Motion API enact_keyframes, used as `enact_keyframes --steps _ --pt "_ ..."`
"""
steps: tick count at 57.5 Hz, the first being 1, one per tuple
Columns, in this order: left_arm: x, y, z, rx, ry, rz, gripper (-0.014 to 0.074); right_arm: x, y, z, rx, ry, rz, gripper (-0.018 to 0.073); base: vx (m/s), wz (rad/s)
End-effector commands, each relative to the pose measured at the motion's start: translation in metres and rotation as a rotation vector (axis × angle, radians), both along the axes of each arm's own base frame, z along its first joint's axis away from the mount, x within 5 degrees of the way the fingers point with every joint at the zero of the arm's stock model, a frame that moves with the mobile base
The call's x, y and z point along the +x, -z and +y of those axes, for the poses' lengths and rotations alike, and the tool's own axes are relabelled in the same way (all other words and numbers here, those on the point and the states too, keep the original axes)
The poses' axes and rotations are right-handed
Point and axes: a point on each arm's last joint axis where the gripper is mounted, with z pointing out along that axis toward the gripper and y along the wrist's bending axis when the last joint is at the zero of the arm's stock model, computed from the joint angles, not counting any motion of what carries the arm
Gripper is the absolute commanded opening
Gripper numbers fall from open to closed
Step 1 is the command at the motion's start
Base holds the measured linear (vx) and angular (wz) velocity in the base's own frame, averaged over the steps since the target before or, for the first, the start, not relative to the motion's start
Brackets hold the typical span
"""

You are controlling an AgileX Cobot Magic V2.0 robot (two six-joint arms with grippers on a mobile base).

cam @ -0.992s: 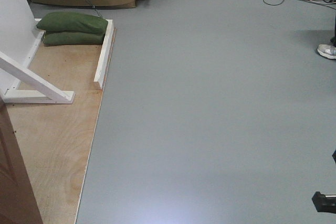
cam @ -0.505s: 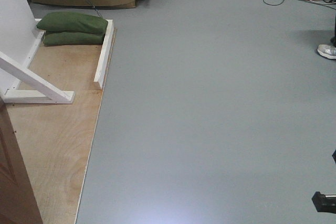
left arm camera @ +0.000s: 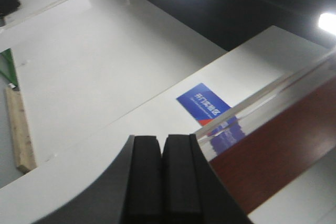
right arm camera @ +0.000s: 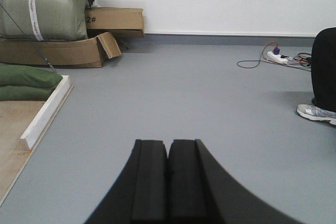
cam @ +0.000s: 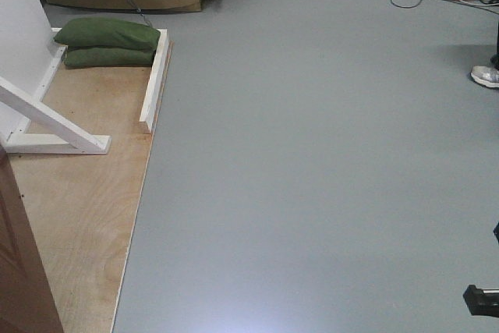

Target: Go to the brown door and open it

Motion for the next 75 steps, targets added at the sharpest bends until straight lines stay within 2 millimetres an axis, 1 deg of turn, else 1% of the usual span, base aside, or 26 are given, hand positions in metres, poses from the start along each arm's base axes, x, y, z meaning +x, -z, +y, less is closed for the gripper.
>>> enact_keyframes --steps 1,12,29,34,38,46,55,62,67,75 --pt "0.004 -0.006 0.000 0.006 -0.009 0.002 -0.0006 0.002 -0.005 0.000 -0.012 0.003 -0.065 0.0000 0.00 0.00" --pt "0.027 -0.001 0.000 0.006 -0.011 0.063 -0.0006 0.002 -0.005 0.000 -0.012 0.003 -0.065 0.0000 0.00 0.00" --pt "0.047 0.011 0.000 -0.064 0.027 0.113 -0.0006 0.002 -0.005 0.000 -0.012 0.003 -0.065 0.0000 0.00 0.00" --pt "0.050 0.011 -0.001 -0.060 0.052 0.120 -0.0006 0.002 -0.005 0.000 -0.012 0.003 -0.065 0.0000 0.00 0.00" --pt "0.048 0.010 -0.001 -0.056 0.051 0.117 -0.0006 0.002 -0.005 0.000 -0.012 0.003 -0.065 0.0000 0.00 0.00" --pt "0.034 0.008 0.002 -0.073 -0.011 0.087 -0.0006 0.002 -0.005 0.000 -0.012 0.003 -0.065 0.0000 0.00 0.00" --pt "0.029 0.008 0.011 -0.079 -0.081 0.088 -0.0006 0.002 -0.005 0.000 -0.012 0.003 -0.065 0.0000 0.00 0.00" --pt "0.035 0.010 0.017 -0.069 -0.087 0.110 -0.0006 0.002 -0.005 0.000 -0.012 0.003 -0.065 0.0000 0.00 0.00" --pt "0.041 0.013 0.020 -0.086 -0.049 0.122 -0.0006 0.002 -0.005 0.000 -0.012 0.003 -0.065 0.0000 0.00 0.00" --pt "0.064 0.020 0.017 -0.089 0.092 0.174 -0.0006 0.002 -0.005 0.000 -0.012 0.003 -0.065 0.0000 0.00 0.00"
